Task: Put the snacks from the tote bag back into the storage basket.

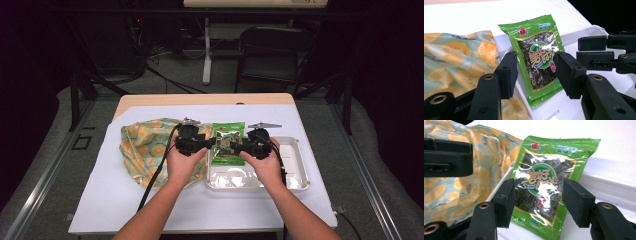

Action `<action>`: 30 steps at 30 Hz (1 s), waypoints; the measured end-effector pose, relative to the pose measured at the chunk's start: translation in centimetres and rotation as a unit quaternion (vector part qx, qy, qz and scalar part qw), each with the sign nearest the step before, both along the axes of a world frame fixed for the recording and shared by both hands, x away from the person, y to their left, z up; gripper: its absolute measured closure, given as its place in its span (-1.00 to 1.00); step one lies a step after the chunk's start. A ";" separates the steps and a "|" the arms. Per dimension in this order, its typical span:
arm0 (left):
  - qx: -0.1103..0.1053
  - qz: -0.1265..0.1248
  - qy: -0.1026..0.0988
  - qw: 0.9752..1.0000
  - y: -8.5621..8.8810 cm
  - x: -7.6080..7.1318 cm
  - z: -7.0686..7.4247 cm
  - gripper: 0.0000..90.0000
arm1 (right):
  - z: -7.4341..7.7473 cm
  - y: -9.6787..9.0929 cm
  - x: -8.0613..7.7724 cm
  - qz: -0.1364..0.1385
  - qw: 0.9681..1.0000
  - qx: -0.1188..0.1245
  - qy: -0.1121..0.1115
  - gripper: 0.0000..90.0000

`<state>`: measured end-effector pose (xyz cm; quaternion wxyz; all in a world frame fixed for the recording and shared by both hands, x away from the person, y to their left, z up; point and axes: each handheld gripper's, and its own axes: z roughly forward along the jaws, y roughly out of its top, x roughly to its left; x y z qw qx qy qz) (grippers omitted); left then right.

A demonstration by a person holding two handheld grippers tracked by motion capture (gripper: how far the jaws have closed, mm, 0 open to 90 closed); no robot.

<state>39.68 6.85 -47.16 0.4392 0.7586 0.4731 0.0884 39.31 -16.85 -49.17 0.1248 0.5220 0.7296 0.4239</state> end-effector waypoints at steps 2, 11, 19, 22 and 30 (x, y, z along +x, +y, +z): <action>-0.003 -0.004 -0.002 1.000 0.6 -0.3 0.3 0.15 | 0.2 0.1 -0.3 0.004 1.000 0.005 -0.003 -0.03; 0.001 -0.003 -0.021 1.000 3.7 -2.1 0.9 0.18 | 0.9 0.3 -2.4 0.025 0.999 0.017 -0.021 0.08; 0.004 0.001 -0.027 1.000 6.3 -3.6 0.9 0.22 | 0.6 0.7 -4.4 0.042 0.998 0.021 -0.036 0.18; 0.002 0.005 -0.031 1.000 6.9 -4.0 0.5 0.28 | 0.4 0.8 -5.1 0.052 0.997 0.021 -0.043 0.27; 0.005 -0.004 -0.040 0.999 8.6 -5.9 -0.4 0.44 | -0.7 0.7 -6.9 0.073 0.996 0.012 -0.054 0.49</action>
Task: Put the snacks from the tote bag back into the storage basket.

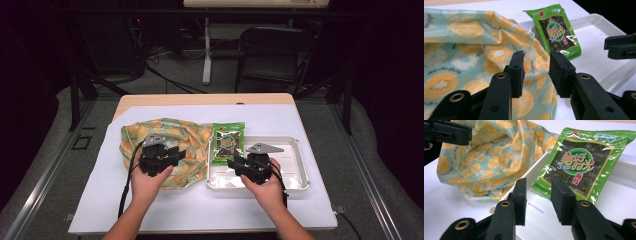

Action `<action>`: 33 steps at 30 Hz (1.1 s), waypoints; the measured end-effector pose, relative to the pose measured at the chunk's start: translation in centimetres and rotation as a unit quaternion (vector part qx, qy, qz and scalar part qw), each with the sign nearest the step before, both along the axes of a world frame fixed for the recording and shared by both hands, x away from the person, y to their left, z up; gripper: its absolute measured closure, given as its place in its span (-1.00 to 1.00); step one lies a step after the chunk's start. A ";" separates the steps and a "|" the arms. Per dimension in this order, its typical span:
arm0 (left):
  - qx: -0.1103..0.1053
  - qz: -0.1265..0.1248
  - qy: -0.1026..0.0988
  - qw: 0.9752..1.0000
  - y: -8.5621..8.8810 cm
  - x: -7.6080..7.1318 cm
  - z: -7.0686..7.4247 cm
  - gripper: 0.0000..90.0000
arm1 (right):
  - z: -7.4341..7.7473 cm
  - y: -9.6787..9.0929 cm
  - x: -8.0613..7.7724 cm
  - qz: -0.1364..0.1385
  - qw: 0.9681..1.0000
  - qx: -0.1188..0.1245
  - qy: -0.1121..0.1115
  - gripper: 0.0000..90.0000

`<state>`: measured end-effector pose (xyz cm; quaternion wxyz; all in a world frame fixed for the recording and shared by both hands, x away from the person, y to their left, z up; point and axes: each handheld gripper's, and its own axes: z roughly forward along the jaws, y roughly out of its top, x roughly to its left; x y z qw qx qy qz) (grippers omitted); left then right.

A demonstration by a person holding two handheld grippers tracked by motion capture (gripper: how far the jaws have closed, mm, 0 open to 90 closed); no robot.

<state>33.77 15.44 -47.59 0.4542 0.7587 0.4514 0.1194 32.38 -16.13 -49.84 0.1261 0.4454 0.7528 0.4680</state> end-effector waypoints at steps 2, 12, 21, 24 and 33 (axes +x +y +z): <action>0.000 -0.003 -0.002 1.000 0.5 -0.5 -0.2 0.48 | -0.3 0.0 -0.5 0.004 1.000 0.009 -0.002 0.53; -0.005 -0.015 -0.004 1.000 1.1 -2.3 -1.6 0.52 | -1.9 0.3 -2.8 0.022 1.000 0.012 -0.017 0.57; -0.008 -0.017 0.000 1.000 1.7 -2.9 -2.2 0.53 | -2.4 0.5 -3.5 0.033 0.999 0.016 -0.021 0.54; -0.004 -0.021 0.001 1.000 1.8 -3.0 -2.4 0.53 | -2.6 0.5 -3.5 0.031 0.999 0.014 -0.020 0.51; 0.004 -0.027 0.011 1.000 1.6 -3.3 -3.1 0.50 | -3.0 0.4 -3.4 0.032 0.999 0.017 -0.018 0.48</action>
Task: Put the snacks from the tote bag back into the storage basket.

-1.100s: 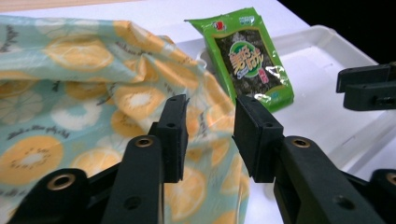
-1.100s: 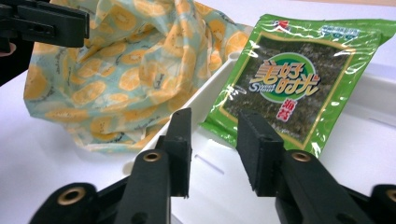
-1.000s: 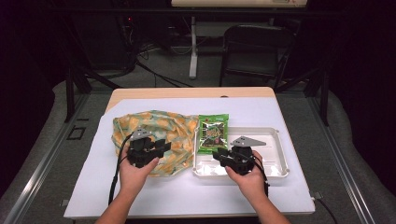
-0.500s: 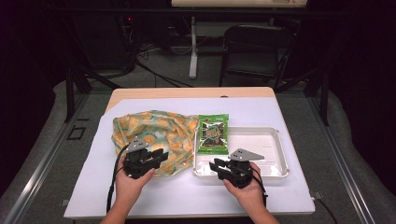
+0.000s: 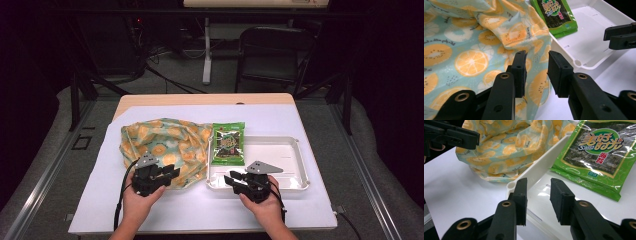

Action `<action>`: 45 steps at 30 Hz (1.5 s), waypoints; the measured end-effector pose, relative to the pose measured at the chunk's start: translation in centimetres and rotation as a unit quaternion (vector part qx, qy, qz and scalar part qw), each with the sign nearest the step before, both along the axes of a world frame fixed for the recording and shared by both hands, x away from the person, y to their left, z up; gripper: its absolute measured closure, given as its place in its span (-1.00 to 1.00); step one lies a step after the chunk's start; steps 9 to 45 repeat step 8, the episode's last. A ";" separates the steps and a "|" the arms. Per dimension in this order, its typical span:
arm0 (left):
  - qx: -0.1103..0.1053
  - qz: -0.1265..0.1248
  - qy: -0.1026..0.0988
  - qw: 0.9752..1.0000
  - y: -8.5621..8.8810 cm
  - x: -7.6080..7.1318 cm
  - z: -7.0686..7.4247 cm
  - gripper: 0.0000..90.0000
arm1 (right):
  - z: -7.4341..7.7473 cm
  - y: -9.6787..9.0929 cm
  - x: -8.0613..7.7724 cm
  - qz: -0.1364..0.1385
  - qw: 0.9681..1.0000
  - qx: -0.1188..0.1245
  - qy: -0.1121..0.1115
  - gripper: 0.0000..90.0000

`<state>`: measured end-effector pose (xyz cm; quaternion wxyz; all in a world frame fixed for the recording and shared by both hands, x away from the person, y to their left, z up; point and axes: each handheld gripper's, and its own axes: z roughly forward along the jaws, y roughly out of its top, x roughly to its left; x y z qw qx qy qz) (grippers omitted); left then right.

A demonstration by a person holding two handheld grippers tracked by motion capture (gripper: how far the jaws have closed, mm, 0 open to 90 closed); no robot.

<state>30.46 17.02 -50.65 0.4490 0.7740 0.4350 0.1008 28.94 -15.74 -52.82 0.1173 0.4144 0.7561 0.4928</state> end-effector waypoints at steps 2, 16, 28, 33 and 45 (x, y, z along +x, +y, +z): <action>0.003 -0.003 -0.002 1.000 -0.1 0.0 -0.1 0.50 | -0.1 0.0 0.0 0.001 1.000 -0.004 0.001 0.48; 0.004 -0.009 -0.004 1.000 -0.5 -0.1 -0.2 0.42 | -0.2 0.0 0.0 -0.002 1.000 -0.002 -0.002 0.43; 0.004 -0.009 -0.004 1.000 -0.5 -0.1 -0.2 0.42 | -0.2 0.0 0.0 -0.002 1.000 -0.002 -0.002 0.43; 0.004 -0.009 -0.004 1.000 -0.5 -0.1 -0.2 0.42 | -0.2 0.0 0.0 -0.002 1.000 -0.002 -0.002 0.43; 0.004 -0.009 -0.004 1.000 -0.5 -0.1 -0.2 0.42 | -0.2 0.0 0.0 -0.002 1.000 -0.002 -0.002 0.43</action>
